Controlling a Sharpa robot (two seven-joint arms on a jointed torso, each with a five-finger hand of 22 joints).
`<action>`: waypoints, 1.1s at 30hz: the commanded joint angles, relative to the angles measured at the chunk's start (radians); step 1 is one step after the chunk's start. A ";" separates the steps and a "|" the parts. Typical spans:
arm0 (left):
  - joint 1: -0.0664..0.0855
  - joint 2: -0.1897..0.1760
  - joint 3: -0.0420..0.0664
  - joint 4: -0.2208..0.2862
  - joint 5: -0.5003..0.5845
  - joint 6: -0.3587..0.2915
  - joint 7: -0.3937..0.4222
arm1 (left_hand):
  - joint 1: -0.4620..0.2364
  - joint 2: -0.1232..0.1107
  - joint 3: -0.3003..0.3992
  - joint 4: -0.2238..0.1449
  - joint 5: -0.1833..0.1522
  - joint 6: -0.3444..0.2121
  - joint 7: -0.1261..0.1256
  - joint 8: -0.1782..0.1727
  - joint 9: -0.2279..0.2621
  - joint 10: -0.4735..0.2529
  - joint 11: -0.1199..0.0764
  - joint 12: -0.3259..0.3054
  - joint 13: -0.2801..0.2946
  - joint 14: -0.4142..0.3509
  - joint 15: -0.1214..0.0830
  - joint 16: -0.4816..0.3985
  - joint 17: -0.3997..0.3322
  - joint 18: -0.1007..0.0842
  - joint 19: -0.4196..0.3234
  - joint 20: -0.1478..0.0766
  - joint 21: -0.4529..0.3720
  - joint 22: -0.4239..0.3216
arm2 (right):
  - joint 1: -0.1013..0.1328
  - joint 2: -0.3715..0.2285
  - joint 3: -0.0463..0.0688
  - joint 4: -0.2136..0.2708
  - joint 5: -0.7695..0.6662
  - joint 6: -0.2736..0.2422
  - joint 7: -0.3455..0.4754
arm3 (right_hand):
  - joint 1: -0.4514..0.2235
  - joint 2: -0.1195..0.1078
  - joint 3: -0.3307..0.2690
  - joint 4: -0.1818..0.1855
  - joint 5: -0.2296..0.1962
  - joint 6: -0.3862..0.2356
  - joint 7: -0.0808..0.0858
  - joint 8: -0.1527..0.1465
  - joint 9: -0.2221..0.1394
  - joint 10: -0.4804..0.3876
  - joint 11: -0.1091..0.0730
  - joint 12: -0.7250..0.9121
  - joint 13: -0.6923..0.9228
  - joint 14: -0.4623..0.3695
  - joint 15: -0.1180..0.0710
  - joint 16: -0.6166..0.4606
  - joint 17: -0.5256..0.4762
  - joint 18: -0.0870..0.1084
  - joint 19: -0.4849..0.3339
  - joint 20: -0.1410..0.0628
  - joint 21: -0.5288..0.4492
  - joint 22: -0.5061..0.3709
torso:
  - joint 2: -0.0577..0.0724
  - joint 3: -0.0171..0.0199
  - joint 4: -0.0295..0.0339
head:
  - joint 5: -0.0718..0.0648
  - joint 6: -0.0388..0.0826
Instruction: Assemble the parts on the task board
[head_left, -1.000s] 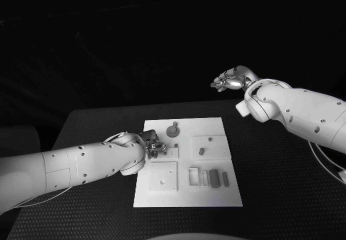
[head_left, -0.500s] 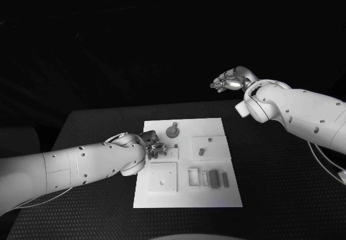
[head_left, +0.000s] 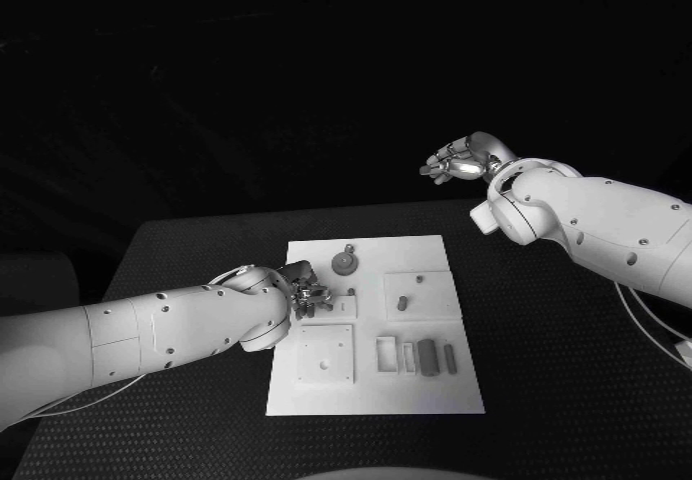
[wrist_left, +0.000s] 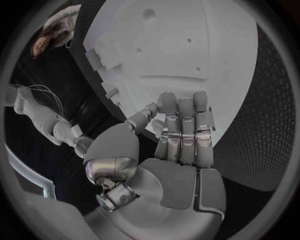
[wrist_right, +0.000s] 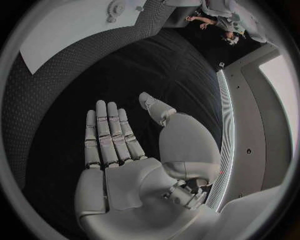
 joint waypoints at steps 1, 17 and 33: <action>0.000 0.002 0.000 0.002 0.011 0.018 0.007 | 0.006 -0.010 -0.003 0.005 -0.008 0.086 -0.065 -0.005 0.000 -0.047 -0.038 0.003 -0.002 -0.007 -0.002 0.005 -0.002 0.010 0.006 0.004 -0.007 0.001 | 0.000 0.001 0.000 0.000 0.000 0.012 0.009 | -0.005 0.002 -0.004 0.003 -0.002 -0.008 0.015 0.001 -0.001 0.005 0.002 -0.006 -0.001 -0.005 0.005 -0.004 0.001 -0.014 -0.007 -0.002 -0.004 0.001 | 0.000 0.0001 -0.0002 | 0.000 -0.001; 0.000 0.003 0.000 0.001 0.021 0.018 0.007 | -0.009 -0.084 -0.022 0.040 -0.015 0.076 -0.060 -0.020 -0.002 -0.056 -0.034 0.010 -0.011 -0.019 -0.001 0.018 -0.022 0.009 0.009 0.004 -0.023 0.007 | 0.000 0.001 0.000 0.000 0.003 0.014 0.008 | -0.006 -0.001 -0.007 0.006 -0.002 -0.010 0.016 0.001 -0.004 0.003 0.003 -0.007 -0.006 -0.009 0.007 -0.008 0.002 -0.016 -0.011 -0.002 -0.008 0.006 | 0.000 0.0005 0.0000 | 0.001 -0.001; -0.001 -0.005 0.001 0.007 0.015 -0.036 0.027 | 0.081 -0.030 -0.004 0.004 -0.012 0.085 -0.064 -0.019 0.004 -0.050 -0.038 0.027 -0.014 -0.017 -0.003 0.040 -0.037 0.009 0.020 0.002 -0.030 0.019 | -0.001 0.001 0.000 -0.002 0.003 0.015 0.010 | -0.006 -0.001 -0.007 0.008 -0.002 -0.011 0.016 0.001 -0.005 0.003 0.003 -0.006 -0.009 -0.011 0.008 -0.010 0.002 -0.017 -0.013 -0.002 -0.010 0.008 | 0.000 -0.0001 0.0000 | 0.001 0.001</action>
